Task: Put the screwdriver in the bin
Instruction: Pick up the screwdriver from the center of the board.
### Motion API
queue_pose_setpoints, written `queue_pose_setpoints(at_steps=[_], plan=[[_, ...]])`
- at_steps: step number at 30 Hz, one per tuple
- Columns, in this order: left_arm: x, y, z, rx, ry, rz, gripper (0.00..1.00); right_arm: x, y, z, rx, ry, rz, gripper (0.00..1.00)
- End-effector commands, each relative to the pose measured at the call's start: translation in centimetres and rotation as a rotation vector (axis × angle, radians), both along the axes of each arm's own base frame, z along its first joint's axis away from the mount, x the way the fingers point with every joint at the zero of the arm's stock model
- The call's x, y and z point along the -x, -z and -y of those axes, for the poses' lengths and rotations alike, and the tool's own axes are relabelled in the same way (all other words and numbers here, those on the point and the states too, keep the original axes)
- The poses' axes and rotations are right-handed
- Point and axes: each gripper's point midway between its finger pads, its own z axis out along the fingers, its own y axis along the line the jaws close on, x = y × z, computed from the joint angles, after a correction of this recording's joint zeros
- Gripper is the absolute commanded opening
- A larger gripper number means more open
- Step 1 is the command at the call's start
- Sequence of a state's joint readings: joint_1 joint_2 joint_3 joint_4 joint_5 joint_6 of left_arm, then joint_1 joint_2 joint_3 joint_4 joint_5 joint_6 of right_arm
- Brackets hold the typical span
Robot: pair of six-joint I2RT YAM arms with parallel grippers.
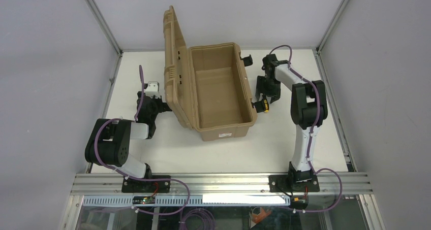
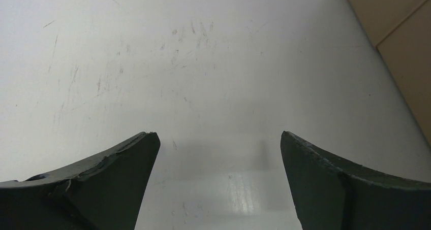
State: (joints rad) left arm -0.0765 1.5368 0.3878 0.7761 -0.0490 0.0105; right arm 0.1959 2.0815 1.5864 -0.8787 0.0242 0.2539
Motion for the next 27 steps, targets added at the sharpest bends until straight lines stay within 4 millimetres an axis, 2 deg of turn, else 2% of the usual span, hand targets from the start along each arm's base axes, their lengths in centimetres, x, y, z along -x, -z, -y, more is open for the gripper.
queue_pose_setpoints(at_steps=[1, 12, 20, 27], plan=[[-0.3, -1.6, -0.1, 0.016, 0.002, 0.053, 0.99, -0.5, 0.4, 0.0, -0.015, 0.01, 0.013, 0.64], [-0.3, -1.5, -0.1, 0.016, 0.003, 0.052, 0.99, -0.2, 0.6, 0.6, 0.002, 0.01, 0.006, 0.28], [-0.3, -1.6, -0.1, 0.016, 0.003, 0.053, 0.99, -0.4, -0.9, 0.8, 0.008, 0.008, 0.026, 0.18], [-0.3, -1.6, -0.1, 0.016, 0.002, 0.053, 0.99, -0.9, -3.6, 1.2, 0.02, 0.007, 0.066, 0.16]])
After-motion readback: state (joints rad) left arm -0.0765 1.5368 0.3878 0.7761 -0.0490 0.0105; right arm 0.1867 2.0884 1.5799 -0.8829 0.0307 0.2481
